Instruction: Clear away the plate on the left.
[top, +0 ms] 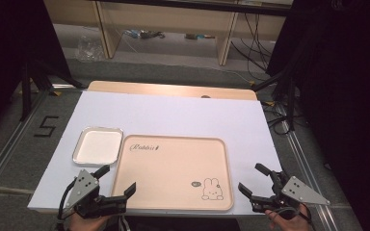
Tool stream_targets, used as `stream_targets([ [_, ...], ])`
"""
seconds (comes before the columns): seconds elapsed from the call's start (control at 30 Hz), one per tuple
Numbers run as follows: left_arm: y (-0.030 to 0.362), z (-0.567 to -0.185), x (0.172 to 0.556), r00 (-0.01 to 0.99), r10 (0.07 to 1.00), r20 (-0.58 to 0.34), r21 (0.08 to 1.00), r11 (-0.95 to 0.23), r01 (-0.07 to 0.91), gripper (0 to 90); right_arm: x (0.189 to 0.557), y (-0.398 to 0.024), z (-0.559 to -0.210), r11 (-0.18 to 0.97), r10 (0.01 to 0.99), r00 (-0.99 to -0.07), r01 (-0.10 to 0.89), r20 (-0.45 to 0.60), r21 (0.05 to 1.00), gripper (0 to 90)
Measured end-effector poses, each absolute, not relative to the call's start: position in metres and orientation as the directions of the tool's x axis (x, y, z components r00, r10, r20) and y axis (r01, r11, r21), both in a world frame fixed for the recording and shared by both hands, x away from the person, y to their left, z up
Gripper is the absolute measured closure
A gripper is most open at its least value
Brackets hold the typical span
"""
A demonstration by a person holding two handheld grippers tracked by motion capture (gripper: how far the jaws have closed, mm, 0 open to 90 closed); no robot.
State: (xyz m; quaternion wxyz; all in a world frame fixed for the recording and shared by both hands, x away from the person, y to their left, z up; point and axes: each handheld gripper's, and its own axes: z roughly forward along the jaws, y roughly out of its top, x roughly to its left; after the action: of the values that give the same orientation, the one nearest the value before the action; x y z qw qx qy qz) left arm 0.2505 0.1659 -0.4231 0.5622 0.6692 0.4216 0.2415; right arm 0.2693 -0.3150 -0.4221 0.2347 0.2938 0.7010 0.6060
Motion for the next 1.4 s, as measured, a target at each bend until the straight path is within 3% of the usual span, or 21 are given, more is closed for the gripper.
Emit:
stream_targets([
  [0.87,0.179,-0.421,0.259,0.464,0.867,-0.184,0.946,0.027,0.324,0.0,0.270,-0.315,-0.422,0.094,0.691,-0.722,0.129,0.028,0.987,15.2],
  [1.13,0.187,-0.423,0.269,0.405,0.898,-0.170,0.932,0.014,0.361,0.5,0.270,-0.315,-0.423,0.102,0.688,-0.725,0.132,0.026,0.986,15.2],
  [1.27,0.189,-0.425,0.279,0.392,0.912,-0.120,0.923,-0.042,0.382,0.9,0.270,-0.315,-0.423,0.101,0.688,-0.726,0.133,0.028,0.986,15.2],
  [1.4,0.193,-0.430,0.290,0.407,0.901,-0.150,0.897,-0.048,0.438,0.8,0.270,-0.315,-0.423,0.102,0.688,-0.725,0.133,0.027,0.986,15.2],
])
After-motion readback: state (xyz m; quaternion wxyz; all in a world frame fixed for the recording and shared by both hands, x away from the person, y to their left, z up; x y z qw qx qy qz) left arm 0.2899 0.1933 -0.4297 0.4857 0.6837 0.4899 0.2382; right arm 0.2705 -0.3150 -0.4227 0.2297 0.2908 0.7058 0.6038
